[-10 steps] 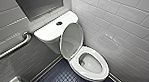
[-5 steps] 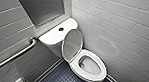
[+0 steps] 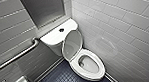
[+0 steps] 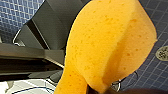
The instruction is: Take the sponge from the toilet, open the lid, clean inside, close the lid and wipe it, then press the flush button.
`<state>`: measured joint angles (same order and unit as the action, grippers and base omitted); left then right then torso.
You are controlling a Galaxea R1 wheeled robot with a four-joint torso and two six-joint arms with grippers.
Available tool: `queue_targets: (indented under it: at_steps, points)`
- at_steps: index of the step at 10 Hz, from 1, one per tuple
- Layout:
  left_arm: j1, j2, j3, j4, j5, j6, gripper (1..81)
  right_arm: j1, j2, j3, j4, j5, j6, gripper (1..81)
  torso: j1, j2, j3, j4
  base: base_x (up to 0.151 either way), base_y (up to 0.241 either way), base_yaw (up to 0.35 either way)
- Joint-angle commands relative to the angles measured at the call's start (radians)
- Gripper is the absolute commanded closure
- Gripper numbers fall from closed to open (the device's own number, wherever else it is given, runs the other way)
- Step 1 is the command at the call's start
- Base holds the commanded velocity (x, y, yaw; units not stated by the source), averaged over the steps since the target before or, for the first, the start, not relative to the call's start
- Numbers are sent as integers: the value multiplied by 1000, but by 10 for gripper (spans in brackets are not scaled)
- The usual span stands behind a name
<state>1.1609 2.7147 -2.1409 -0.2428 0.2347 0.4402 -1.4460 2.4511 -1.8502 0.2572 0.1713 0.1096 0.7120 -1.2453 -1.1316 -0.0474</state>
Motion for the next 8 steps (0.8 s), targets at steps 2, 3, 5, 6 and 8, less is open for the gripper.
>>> queue_targets:
  at_steps: [2,3,5,6,8]
  points:
    - [-35,-16,22,-26,94,0,10,-34,-9,-16,-30,-85,-2,811,-21,33,0,0,0,0,0]
    - [-62,-25,28,-50,94,-1,10,-41,10,-39,-30,-85,-2,811,-35,55,0,0,0,0,0]
    - [-150,-74,88,-144,95,-1,10,-61,36,-75,-32,-84,-2,811,-44,67,0,0,0,0,0]
    - [-201,-110,147,-191,95,-1,10,-70,58,-102,-39,-84,-4,811,-44,65,0,0,0,0,0]
    - [-328,-148,199,-282,95,-3,10,-78,104,-148,-53,-82,-2,811,-44,66,0,0,0,0,0]
